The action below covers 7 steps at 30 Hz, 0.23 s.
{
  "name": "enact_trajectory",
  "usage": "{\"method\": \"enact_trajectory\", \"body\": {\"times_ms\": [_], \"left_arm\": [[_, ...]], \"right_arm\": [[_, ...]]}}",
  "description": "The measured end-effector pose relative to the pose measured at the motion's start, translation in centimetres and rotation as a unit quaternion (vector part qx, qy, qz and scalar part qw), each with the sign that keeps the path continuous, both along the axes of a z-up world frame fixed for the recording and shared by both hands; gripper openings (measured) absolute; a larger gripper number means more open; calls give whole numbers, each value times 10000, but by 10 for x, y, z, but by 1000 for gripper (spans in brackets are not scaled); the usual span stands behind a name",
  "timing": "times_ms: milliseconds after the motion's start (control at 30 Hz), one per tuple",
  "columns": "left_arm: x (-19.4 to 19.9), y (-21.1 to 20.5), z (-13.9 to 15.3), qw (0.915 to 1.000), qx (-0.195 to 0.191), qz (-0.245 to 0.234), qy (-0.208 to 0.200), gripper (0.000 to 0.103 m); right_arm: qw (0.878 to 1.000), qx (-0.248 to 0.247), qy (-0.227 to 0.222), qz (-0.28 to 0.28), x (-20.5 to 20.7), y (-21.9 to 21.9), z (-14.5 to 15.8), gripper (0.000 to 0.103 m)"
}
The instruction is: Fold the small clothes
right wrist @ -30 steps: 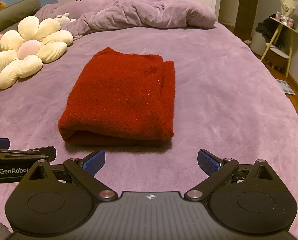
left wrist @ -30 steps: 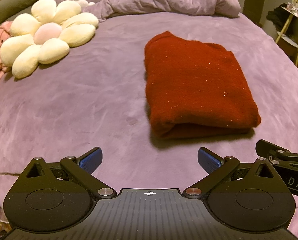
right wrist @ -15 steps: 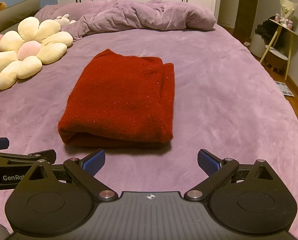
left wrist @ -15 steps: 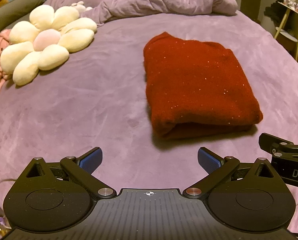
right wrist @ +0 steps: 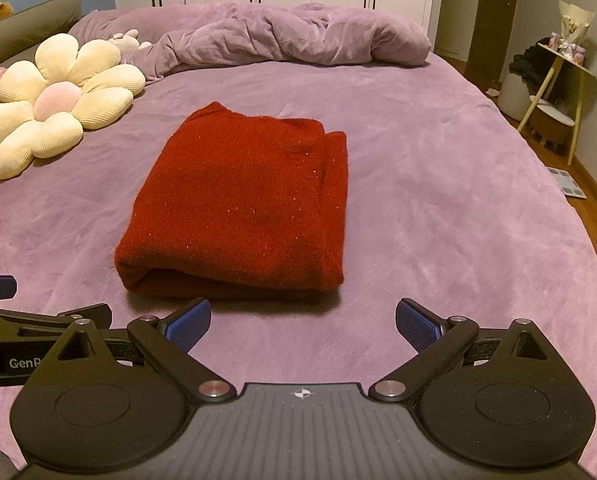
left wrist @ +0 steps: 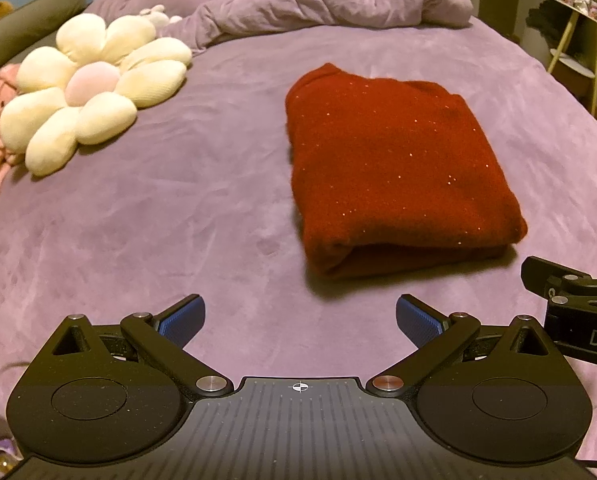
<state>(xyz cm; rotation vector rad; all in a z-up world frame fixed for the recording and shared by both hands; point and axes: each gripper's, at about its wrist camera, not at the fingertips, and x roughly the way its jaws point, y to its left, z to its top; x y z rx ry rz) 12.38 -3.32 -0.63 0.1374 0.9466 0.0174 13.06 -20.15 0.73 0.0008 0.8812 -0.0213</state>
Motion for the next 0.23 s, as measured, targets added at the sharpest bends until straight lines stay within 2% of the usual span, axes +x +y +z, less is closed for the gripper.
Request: {"method": "enact_trajectory", "body": {"times_ms": [233], "left_arm": [[0, 0, -1, 10000, 39, -10, 27, 103]], "right_arm": [[10000, -18, -5, -31, 0, 0, 0, 99]]}}
